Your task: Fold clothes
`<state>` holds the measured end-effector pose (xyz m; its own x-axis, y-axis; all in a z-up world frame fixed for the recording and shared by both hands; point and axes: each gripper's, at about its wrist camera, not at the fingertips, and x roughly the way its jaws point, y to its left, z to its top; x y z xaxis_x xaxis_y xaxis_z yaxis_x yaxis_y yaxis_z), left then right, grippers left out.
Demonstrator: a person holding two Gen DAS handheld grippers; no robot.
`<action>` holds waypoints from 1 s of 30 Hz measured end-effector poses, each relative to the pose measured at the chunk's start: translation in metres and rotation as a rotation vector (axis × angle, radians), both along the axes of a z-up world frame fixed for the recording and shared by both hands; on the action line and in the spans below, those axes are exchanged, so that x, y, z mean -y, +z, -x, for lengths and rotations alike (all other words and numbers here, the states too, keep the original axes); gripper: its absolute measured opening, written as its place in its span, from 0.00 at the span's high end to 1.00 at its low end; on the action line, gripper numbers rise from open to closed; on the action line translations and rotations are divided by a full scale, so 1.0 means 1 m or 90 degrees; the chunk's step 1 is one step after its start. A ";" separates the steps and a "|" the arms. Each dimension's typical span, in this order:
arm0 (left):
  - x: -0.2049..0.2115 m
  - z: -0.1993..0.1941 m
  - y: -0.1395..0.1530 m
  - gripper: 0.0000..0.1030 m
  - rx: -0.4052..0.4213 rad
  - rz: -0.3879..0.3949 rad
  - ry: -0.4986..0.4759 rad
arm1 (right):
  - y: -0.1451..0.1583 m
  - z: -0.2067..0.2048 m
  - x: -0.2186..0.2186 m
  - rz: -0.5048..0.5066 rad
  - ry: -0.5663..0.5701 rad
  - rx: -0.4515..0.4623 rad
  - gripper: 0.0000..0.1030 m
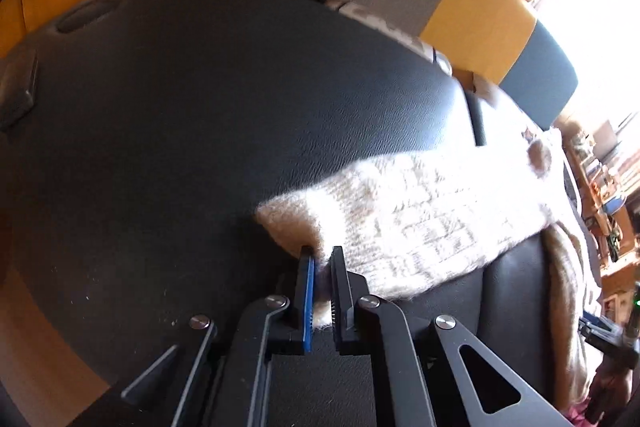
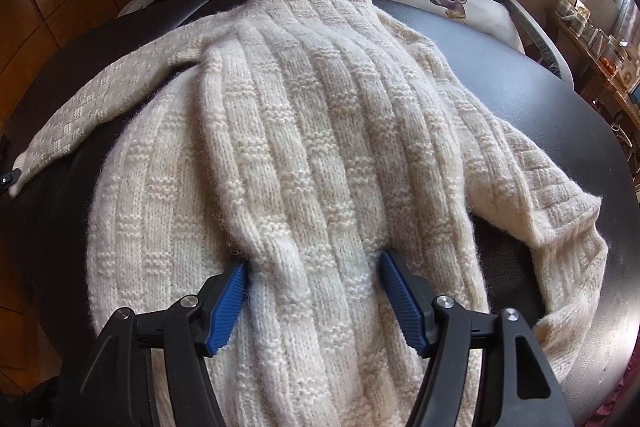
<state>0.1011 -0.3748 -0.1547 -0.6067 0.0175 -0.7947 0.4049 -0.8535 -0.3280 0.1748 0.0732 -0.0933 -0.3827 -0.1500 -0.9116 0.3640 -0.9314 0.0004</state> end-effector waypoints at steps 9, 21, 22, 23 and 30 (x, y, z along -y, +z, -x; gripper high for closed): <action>0.062 0.009 0.036 0.94 -0.033 0.057 0.078 | 0.031 -0.040 0.024 0.009 0.006 0.041 0.35; 0.092 0.057 0.007 0.87 0.078 0.074 0.133 | 0.046 -0.117 0.056 -0.014 0.021 0.046 0.32; 0.092 0.051 0.013 0.87 0.077 0.081 0.146 | 0.048 -0.123 0.056 -0.010 0.021 0.044 0.32; 0.093 0.045 0.019 0.86 0.077 0.089 0.158 | 0.050 -0.131 0.056 -0.003 0.021 0.039 0.31; 0.072 0.016 0.065 0.79 0.032 0.084 0.211 | 0.093 -0.185 0.017 0.159 0.000 0.033 0.33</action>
<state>0.0851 -0.4465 -0.0899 -0.5218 -0.2783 -0.8064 0.6802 -0.7062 -0.1964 0.3599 0.0559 -0.0005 -0.3369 -0.3734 -0.8643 0.3571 -0.9001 0.2497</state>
